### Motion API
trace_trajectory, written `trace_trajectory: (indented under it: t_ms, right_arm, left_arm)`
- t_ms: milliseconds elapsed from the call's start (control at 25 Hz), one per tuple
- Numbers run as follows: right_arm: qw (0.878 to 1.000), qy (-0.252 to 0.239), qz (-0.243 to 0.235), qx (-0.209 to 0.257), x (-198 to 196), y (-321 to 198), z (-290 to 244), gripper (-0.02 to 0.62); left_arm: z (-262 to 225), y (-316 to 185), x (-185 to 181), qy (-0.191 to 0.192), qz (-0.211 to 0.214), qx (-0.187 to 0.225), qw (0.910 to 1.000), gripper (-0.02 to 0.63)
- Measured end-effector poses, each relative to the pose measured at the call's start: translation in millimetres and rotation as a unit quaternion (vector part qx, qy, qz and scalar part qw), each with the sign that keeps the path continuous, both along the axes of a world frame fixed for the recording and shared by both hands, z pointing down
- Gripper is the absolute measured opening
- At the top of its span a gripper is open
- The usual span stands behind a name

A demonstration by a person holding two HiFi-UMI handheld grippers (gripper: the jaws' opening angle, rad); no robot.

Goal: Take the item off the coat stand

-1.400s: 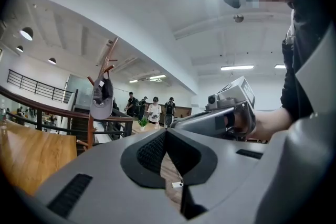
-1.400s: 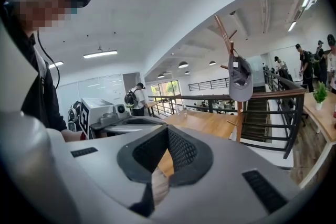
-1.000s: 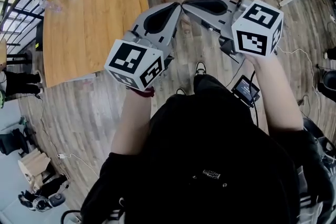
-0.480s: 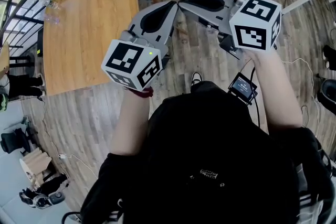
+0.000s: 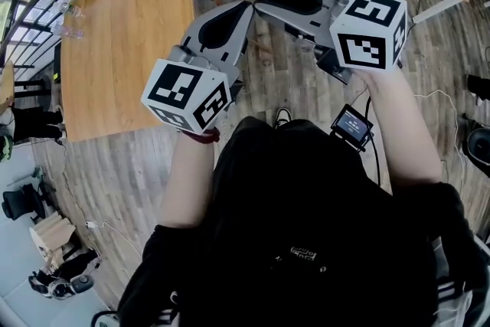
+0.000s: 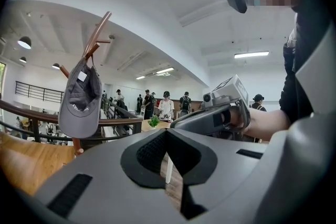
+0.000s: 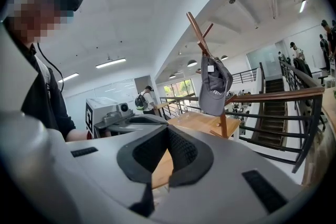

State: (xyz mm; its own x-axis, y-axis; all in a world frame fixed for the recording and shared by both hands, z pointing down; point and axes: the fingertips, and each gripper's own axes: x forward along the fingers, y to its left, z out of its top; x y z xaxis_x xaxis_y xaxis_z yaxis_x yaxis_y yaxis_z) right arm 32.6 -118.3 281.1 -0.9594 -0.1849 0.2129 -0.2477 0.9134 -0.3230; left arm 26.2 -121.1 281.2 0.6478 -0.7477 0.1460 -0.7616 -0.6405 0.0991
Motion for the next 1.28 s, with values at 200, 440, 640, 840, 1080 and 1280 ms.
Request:
trace_trajectory:
  t_ms: [200, 440, 640, 840, 1080, 1280]
  right_arm:
    - [1.000, -0.003, -0.008, 0.002, -8, -8, -3, 0.017]
    - [1.000, 0.007, -0.010, 0.009, -17, -26, -1, 0.017]
    - [1.000, 0.004, -0.001, 0.016, -23, -45, -10, 0.017]
    - [1.000, 0.002, 0.000, 0.025, -31, -66, -22, 0.017]
    - [0.999, -0.019, -0.010, 0.043, -49, -84, -47, 0.017]
    - [0.998, -0.026, -0.017, 0.053, -66, -102, -55, 0.017]
  left_arm:
    - [-2, -8, -8, -0.002, -0.007, 0.003, 1.0000, 0.003]
    - [-1, -26, -17, 0.000, -0.005, 0.006, 1.0000, 0.003]
    - [-10, -44, -23, -0.001, 0.004, 0.019, 0.9998, 0.003]
    - [-22, -66, -31, 0.007, 0.003, 0.025, 0.9996, 0.003]
    - [-47, -84, -49, 0.003, -0.006, 0.052, 0.9986, 0.003]
    - [-55, -101, -67, -0.003, -0.010, 0.063, 0.9980, 0.003]
